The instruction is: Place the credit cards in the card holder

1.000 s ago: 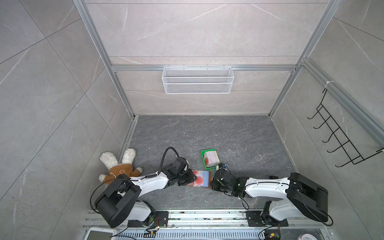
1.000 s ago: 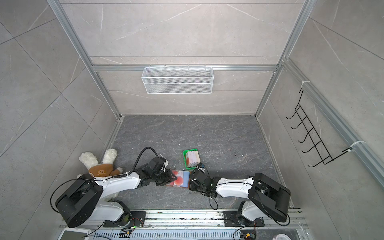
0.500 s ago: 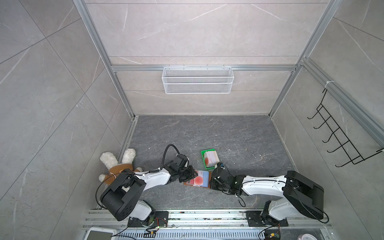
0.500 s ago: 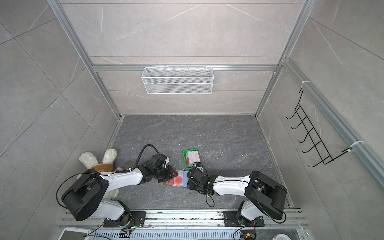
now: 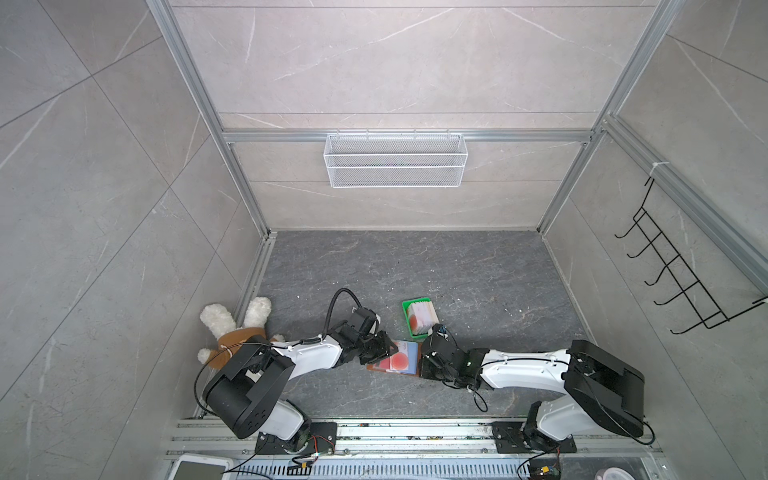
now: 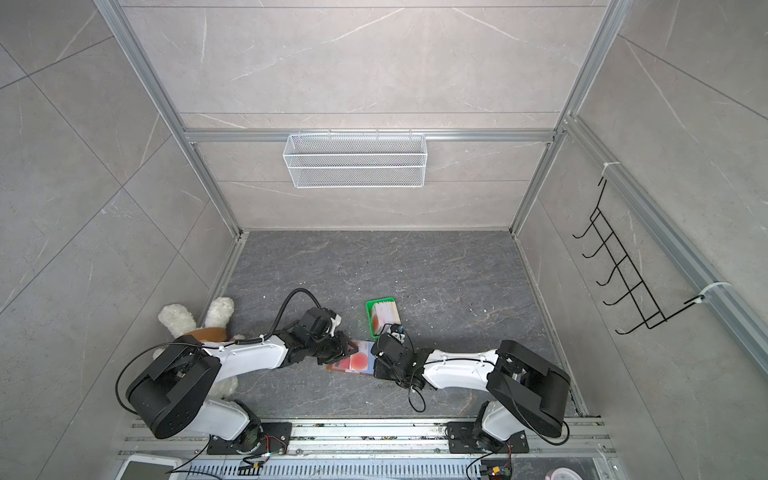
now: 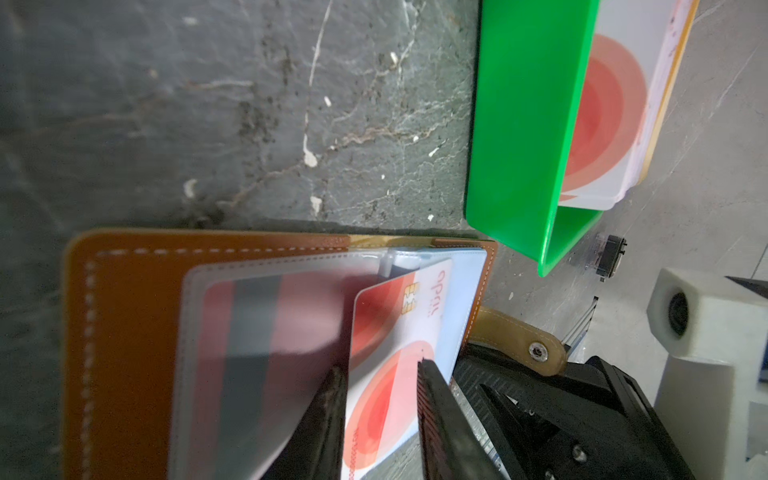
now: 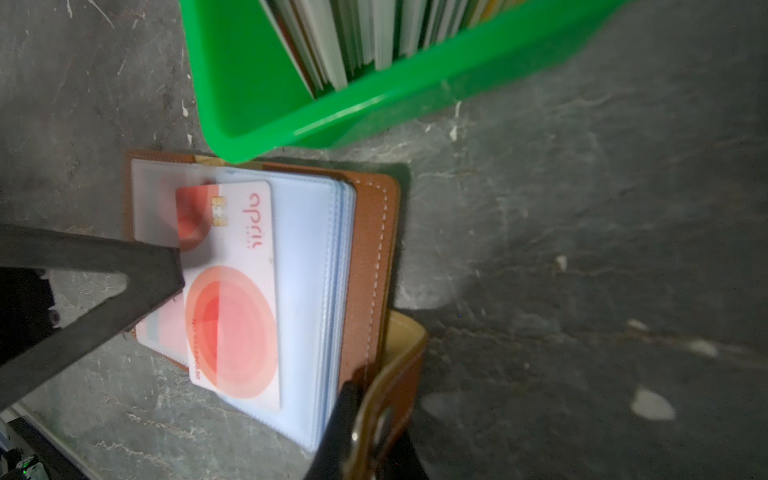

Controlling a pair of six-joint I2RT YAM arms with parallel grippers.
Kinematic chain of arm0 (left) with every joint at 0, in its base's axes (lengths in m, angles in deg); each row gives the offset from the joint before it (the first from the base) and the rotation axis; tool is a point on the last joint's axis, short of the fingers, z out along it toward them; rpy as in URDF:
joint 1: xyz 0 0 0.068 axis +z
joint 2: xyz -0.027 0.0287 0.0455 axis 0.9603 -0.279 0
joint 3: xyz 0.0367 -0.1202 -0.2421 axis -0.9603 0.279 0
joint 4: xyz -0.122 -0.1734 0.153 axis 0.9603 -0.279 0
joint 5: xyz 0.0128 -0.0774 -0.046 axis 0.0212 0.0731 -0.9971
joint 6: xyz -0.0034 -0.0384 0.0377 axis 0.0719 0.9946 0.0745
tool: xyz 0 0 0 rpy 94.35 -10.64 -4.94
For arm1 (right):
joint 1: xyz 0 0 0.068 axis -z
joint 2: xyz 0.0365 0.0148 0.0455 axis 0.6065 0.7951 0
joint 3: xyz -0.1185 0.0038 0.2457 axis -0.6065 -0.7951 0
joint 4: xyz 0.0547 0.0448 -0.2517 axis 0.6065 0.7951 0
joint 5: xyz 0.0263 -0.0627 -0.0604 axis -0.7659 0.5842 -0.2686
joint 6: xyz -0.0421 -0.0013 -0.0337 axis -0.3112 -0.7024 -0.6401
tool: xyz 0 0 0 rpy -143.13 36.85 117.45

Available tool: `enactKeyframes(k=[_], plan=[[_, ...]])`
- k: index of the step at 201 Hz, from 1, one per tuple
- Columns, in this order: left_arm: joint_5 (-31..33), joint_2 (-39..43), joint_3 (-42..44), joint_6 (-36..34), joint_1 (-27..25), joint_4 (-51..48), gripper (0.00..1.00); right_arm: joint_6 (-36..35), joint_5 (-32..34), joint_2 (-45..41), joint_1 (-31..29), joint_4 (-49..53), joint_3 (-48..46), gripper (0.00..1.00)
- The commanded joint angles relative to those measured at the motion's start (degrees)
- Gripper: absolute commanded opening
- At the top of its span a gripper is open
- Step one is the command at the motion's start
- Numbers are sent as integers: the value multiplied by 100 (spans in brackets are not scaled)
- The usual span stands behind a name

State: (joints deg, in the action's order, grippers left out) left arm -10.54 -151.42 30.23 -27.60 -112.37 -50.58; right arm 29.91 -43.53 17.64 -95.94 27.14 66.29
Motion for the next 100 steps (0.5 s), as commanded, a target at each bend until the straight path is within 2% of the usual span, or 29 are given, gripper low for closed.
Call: enactKeyframes(k=[1, 100], plan=[[-193, -101, -187, -128, 20, 202, 32, -100, 142, 205, -36, 611, -56, 13], [-319, -316, -236, 10, -144, 555, 32, -92, 160, 244, -37, 615, -47, 13]])
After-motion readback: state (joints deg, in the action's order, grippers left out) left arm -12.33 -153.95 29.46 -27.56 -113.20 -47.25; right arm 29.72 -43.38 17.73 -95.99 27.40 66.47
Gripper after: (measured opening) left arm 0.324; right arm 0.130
